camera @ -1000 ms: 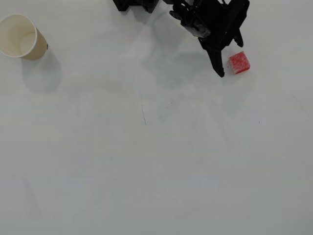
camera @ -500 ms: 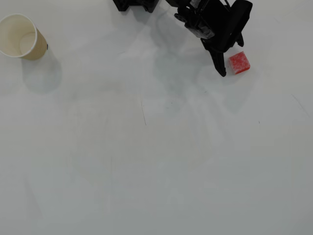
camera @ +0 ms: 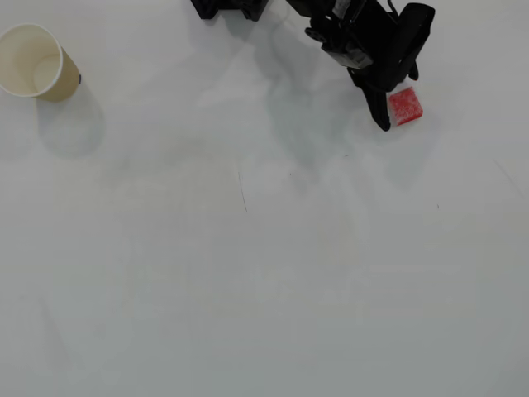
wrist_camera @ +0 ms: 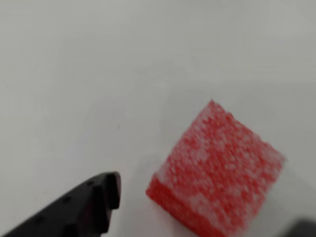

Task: Pick up the cube and drop it in the cup.

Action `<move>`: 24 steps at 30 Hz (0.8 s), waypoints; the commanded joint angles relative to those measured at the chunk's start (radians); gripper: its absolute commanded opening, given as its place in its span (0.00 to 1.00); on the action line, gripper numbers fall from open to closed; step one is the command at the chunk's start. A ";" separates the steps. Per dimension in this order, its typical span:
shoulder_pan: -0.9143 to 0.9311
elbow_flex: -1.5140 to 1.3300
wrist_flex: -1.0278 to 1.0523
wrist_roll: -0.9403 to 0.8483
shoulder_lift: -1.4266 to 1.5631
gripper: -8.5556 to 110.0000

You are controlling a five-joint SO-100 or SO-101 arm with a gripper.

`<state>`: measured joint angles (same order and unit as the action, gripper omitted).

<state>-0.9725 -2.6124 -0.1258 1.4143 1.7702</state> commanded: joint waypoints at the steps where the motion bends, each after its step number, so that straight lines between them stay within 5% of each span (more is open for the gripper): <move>1: -0.008 0.137 -0.048 0.005 -0.020 0.39; 24: 0.072 0.327 -0.110 0.005 -0.347 0.38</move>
<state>-0.9143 -2.3853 -0.1979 1.4143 1.4051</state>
